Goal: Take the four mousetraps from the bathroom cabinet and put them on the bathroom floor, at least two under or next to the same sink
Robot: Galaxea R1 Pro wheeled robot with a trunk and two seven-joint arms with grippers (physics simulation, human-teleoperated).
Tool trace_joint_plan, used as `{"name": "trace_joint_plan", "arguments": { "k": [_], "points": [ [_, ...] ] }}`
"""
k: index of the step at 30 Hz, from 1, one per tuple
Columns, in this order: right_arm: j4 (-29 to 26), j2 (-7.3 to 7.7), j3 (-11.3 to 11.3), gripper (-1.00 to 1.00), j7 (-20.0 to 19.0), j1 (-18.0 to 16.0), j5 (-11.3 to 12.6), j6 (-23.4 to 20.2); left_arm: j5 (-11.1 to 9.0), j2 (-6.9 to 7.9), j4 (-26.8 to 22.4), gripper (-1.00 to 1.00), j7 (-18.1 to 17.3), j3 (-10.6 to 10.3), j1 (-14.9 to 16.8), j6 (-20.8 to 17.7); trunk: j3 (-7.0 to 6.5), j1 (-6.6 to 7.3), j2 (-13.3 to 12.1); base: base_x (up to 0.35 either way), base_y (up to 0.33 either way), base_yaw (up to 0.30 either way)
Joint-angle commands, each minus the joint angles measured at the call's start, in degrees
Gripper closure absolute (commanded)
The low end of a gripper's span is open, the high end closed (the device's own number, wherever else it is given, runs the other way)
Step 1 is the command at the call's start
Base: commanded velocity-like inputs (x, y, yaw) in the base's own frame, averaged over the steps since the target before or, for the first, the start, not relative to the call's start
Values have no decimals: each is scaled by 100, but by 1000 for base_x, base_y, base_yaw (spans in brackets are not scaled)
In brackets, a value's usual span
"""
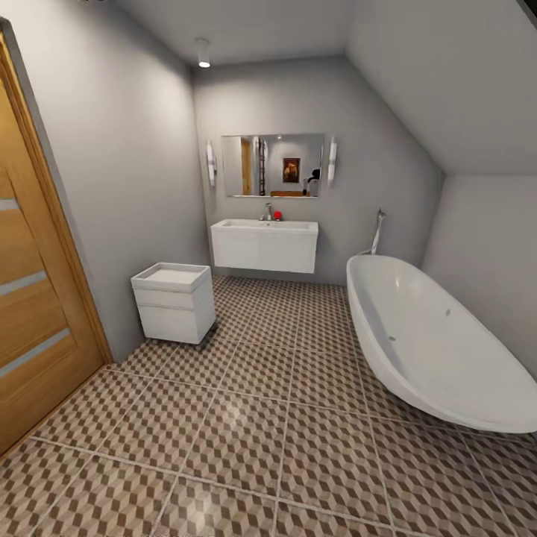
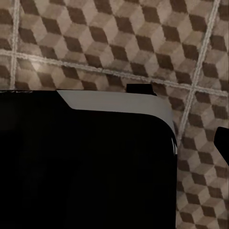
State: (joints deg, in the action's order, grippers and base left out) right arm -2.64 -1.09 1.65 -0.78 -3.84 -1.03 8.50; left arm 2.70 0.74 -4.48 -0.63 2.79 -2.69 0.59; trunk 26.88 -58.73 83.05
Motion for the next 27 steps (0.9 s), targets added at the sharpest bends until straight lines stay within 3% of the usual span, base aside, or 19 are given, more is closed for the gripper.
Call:
{"name": "trace_joint_plan", "arguments": {
  "k": [1, 13, 27],
  "points": [
    [3, 6, 18, -100, -7, -3, -9, 20, 29, -1, -9, -100, -7, 29, -3, 7, 5, 0, 2, 0, 0, 118],
    [-30, 20, 33, -100, -8, -8, 11, 15, 29, 5, -9, -100, 1, 29, -5, 10, 8, 0, 2, 0, 0, 37],
    [-26, 12, 12, -100, -2, -11, -3, 20, 29, 5, -9, -100, 5, 29, -4, 11, 13, 0, 2, 0, 0, 270]
  ]
}}
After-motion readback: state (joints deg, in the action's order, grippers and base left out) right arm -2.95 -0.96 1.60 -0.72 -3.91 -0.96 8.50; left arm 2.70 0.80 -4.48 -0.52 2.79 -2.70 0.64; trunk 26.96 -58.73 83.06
